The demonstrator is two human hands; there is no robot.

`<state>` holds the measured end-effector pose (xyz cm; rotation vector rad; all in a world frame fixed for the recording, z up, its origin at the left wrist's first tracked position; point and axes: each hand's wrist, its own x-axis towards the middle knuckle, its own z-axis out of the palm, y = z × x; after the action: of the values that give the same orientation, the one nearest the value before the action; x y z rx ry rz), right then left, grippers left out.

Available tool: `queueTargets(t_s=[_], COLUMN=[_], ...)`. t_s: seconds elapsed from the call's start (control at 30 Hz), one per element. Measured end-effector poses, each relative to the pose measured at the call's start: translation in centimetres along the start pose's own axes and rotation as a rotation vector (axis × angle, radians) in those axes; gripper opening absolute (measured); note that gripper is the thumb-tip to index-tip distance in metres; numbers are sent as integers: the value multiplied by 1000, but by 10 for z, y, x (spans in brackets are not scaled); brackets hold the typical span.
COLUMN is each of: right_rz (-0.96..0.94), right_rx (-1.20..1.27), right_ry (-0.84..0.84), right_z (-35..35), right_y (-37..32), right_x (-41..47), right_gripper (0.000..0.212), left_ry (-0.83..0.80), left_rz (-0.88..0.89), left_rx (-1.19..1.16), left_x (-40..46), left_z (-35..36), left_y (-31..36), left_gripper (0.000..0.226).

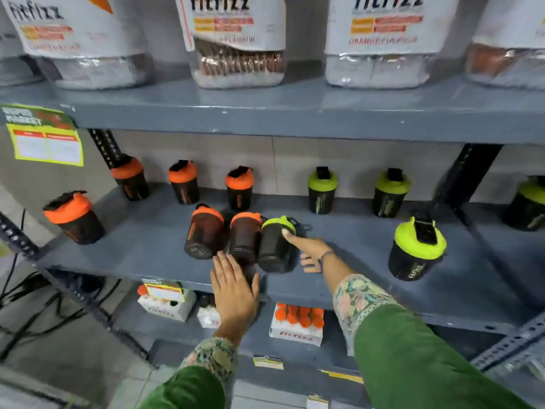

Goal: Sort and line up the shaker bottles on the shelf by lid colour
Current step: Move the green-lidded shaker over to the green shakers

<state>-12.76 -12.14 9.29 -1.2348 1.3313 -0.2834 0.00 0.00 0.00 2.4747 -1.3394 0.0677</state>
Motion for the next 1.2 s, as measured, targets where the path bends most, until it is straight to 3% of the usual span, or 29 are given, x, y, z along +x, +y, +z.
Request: queueTargets(t_s=[0.17,0.33,0.43,0.53,0.6,0.67,0.83,0.93,1.0,1.2], right_rz=[55,29,-118,-383,-504,-603,-665,-671,-659,-623], right_rx=[64,194,273,275,171,27,-80,-49,-20,144], right_ry=[-102,-168,-134,6,137,208,239,313,424,481], right_z=[21,15,1,-9,-13,-12,-5,7,22,45], right_y=[-13,-18,-14,1,15,33,57,70,77,55], right_x=[17,20,21,25,33,37,37,30,20,36], right_gripper=[84,52,41,54,77,86,91,123,133,124], left_ry=[-31,-11,-7,-14,-15,-21,-28,-34,-26,-19], left_rz=[-140,-99,-87,-86,-84,-84,-81,-79,-74,-61], left_rx=[-42,-10,-14,-19,-15,-16,-7,1,5,15], left_x=[2,3,3,2,2,2,3,3,3,3], left_z=[16,17,16,16,17,18,17,18,18,16], left_y=[-2,-4,-5,-4,-4,-5,-5,-6,-6,-6], left_gripper=[86,87,86,84,83,81,81,81,81,79])
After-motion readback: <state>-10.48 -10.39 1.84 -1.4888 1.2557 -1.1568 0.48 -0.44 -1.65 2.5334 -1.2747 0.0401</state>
